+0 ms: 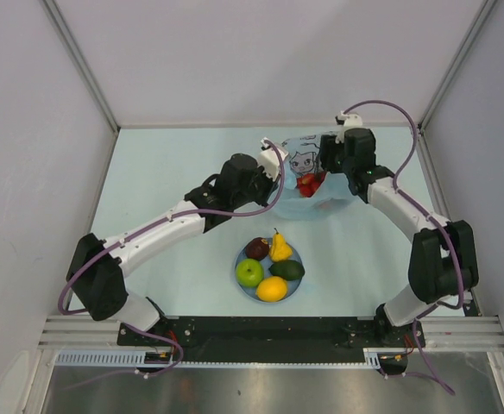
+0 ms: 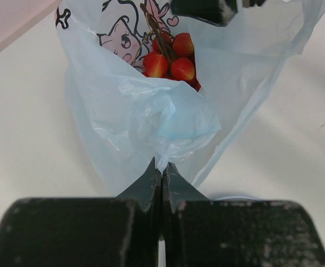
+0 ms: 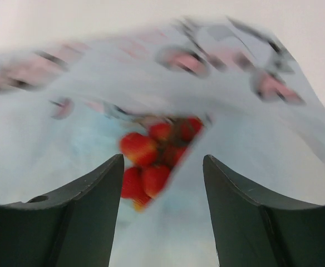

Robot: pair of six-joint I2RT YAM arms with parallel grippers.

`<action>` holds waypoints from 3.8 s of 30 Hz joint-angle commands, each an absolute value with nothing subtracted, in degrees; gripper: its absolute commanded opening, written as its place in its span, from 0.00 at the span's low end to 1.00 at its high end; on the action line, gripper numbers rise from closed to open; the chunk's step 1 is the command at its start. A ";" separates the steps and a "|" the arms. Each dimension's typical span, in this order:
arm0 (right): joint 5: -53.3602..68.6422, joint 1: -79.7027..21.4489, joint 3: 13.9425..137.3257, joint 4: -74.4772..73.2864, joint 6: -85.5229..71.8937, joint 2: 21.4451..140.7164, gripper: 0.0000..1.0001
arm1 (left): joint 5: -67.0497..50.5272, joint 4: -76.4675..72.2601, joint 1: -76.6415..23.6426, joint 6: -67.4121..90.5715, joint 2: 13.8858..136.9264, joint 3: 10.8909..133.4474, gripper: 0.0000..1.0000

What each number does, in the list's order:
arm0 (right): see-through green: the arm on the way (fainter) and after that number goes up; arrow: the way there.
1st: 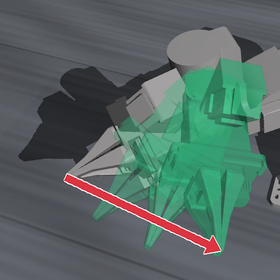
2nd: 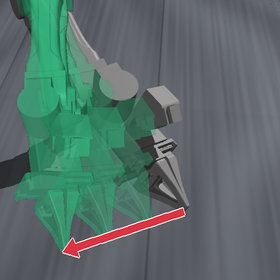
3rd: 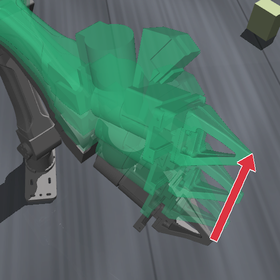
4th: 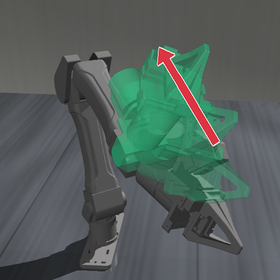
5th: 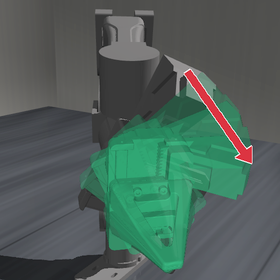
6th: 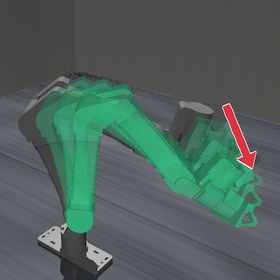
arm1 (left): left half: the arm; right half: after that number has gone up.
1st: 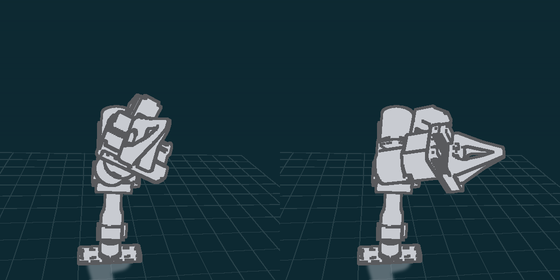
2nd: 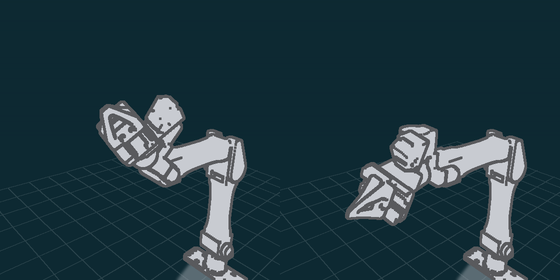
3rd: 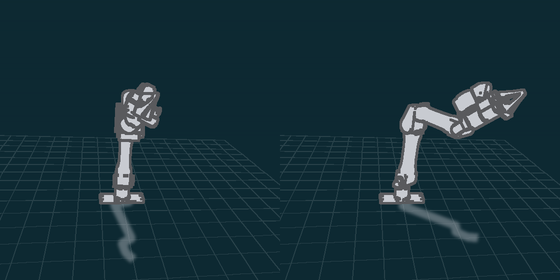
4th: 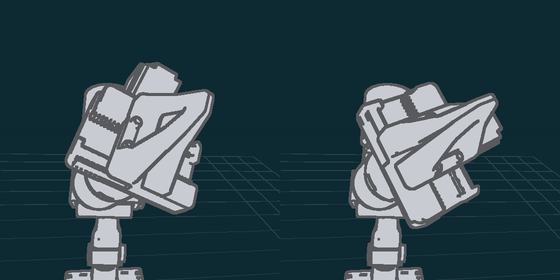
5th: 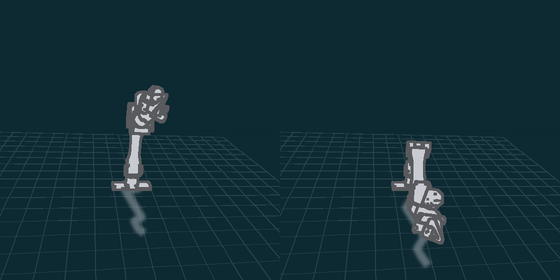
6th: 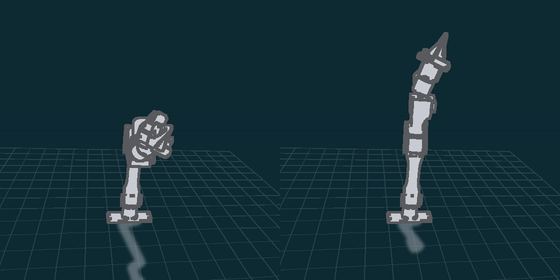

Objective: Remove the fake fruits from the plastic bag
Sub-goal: Adjust the plastic bag at the center of the board, then take out the fake fruit from the plastic bag, then move the plastic bag to the center of the board.

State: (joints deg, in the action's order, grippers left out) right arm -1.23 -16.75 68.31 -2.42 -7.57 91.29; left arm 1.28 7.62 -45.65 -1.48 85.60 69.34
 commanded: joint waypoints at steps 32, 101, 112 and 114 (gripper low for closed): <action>10.81 -19.59 70.31 -1.05 -1.23 87.29 0.58 | 21.90 8.52 -46.58 5.02 92.27 89.98 0.00; 14.67 -16.08 78.58 -2.02 1.85 94.94 0.00 | 26.63 0.35 -43.70 -6.16 94.83 85.86 0.00; 22.85 -17.84 78.13 -0.53 0.79 80.95 0.00 | 22.85 2.55 -35.96 -3.95 98.35 90.88 0.00; 25.13 -18.19 78.13 2.28 0.27 79.02 0.00 | 22.94 2.37 -34.98 -4.39 98.17 90.27 0.00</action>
State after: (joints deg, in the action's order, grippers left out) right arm 20.75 -17.41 78.19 -2.50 1.15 82.91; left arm 23.81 3.57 -36.67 -4.43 98.19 88.79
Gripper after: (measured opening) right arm 0.058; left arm 0.006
